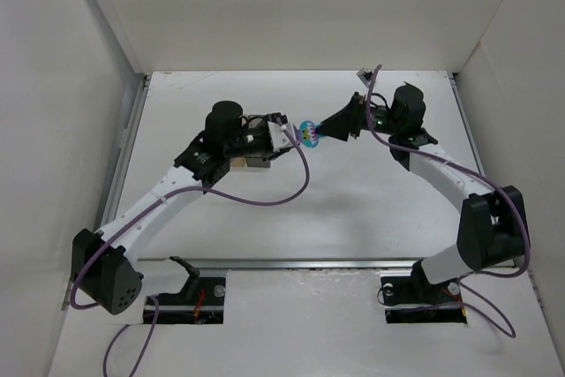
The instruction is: Sort the legos into containers by color
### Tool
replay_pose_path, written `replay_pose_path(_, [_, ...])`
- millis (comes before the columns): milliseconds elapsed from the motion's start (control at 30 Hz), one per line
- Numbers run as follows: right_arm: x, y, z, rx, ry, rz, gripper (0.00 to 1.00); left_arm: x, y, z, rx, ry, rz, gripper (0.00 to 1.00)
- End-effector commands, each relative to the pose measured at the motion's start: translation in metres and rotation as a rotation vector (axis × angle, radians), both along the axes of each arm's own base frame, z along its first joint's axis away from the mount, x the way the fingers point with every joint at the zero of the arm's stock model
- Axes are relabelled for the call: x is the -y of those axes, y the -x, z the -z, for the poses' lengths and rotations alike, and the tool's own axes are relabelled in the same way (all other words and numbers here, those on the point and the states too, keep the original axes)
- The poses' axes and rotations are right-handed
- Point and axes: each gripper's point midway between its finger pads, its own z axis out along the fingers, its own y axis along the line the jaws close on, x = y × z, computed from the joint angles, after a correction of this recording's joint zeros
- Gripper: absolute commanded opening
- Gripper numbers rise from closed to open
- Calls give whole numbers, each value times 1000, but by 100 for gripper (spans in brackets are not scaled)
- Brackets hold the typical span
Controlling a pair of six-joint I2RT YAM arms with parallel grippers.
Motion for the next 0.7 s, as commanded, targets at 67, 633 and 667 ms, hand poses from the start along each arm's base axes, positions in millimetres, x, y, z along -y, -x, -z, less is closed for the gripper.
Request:
replay_pose_path(67, [-8, 11, -8, 37, -51, -129, 63, 4, 5, -34, 106, 73, 22, 0])
replay_pose_path(633, [0, -1, 10, -50, -50, -115, 0, -20, -24, 8, 8, -38, -163, 0])
replay_pose_path(667, [0, -1, 13, -69, -52, -106, 0, -22, -26, 15, -23, -46, -175, 0])
